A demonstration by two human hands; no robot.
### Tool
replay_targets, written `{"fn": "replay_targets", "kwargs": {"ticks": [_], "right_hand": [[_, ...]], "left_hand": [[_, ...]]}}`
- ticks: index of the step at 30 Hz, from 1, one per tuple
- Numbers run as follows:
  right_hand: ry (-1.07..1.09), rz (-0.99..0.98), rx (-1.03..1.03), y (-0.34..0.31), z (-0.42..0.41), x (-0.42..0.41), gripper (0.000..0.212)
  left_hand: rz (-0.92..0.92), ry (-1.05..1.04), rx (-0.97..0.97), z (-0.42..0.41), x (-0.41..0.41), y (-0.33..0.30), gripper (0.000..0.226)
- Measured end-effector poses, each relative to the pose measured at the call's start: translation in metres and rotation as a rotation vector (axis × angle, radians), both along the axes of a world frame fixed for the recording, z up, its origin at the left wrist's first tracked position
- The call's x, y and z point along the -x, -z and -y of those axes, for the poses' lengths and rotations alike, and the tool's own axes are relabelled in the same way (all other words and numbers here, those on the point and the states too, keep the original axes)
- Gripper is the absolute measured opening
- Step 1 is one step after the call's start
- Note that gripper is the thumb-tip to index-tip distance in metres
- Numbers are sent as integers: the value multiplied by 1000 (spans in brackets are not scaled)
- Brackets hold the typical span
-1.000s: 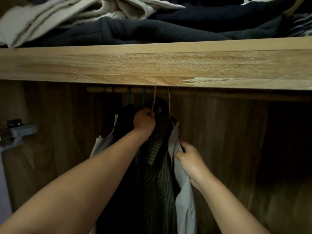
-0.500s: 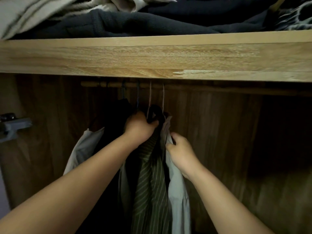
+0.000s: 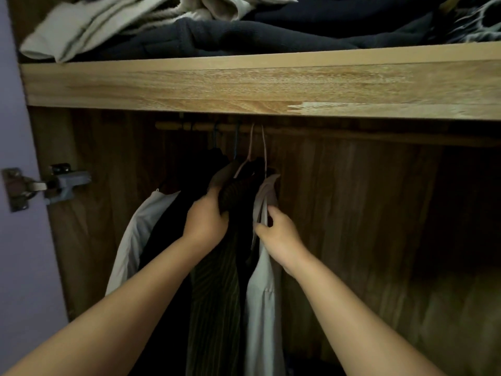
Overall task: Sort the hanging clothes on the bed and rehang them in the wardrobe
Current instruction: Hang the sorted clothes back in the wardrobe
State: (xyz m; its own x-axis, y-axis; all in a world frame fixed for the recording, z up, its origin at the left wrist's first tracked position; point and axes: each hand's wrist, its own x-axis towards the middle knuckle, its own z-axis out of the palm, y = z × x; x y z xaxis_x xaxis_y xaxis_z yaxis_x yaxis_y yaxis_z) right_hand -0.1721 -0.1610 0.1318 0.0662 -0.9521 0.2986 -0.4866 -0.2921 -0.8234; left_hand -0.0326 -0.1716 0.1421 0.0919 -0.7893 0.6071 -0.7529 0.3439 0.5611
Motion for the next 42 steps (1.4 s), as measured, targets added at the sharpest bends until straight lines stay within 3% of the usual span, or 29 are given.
{"fn": "replay_targets", "kwargs": {"ticks": [6, 11, 16, 24, 35, 42], "right_hand": [[-77, -72, -99, 22, -37, 5, 62], [-117, -260, -259, 50, -70, 10, 59], [-51, -643, -275, 78, -104, 0, 39], [-161, -892, -338, 90, -156, -43, 34], [-691, -799, -139, 113, -273, -205, 36], [-1031, -785, -76, 131, -369, -319, 41]], "left_hand": [[-124, 25, -136, -42, 9, 36, 68], [-163, -2, -268, -86, -5, 67, 61], [-9, 13, -474, -135, -33, 106, 44], [195, -148, -673, -212, -94, 148, 41], [165, -382, -669, -372, -218, 151, 41], [-2, -627, -683, -509, -293, 157, 35]]}}
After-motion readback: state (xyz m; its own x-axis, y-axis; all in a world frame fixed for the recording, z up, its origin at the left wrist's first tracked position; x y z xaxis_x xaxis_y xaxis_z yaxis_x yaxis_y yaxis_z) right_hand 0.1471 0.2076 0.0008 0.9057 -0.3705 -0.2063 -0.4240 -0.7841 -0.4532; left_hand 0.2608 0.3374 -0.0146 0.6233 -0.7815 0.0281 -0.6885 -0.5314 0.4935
